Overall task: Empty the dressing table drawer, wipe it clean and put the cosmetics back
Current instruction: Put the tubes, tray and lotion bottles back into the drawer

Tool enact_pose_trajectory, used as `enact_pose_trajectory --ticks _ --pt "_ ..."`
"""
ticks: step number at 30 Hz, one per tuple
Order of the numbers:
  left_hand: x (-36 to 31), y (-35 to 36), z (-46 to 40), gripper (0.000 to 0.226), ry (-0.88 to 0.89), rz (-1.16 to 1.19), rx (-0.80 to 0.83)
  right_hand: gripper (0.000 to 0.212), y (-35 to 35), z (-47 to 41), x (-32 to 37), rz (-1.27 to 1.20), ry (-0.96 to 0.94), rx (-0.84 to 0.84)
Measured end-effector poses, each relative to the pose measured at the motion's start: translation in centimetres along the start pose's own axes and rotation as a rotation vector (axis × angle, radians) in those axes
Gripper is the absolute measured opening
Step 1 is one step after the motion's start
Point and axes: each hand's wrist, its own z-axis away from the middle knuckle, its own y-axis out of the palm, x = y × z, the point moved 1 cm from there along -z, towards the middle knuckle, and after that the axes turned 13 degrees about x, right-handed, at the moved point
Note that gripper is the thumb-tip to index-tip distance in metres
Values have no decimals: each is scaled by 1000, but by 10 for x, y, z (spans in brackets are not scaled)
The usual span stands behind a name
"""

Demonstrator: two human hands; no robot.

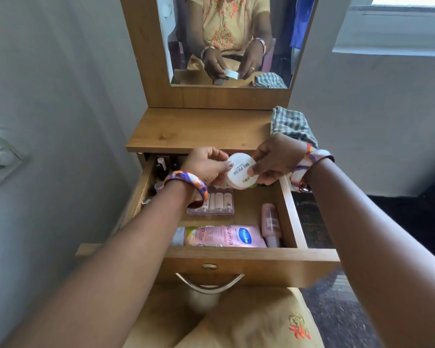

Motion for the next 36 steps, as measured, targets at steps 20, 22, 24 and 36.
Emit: enact_pose_trajectory --ticks 20,22,24,36 --pt "50 48 -62 22 -302 -482 77 35 38 -48 -60 500 136 -58" --pt "45 47 -59 22 -299 -550 72 34 42 -48 -59 543 134 -60" --pt "41 47 -60 16 -292 -610 73 32 43 -49 -59 572 136 -63" --pt "48 48 -62 20 -221 -738 47 32 39 -55 -60 531 157 -25"
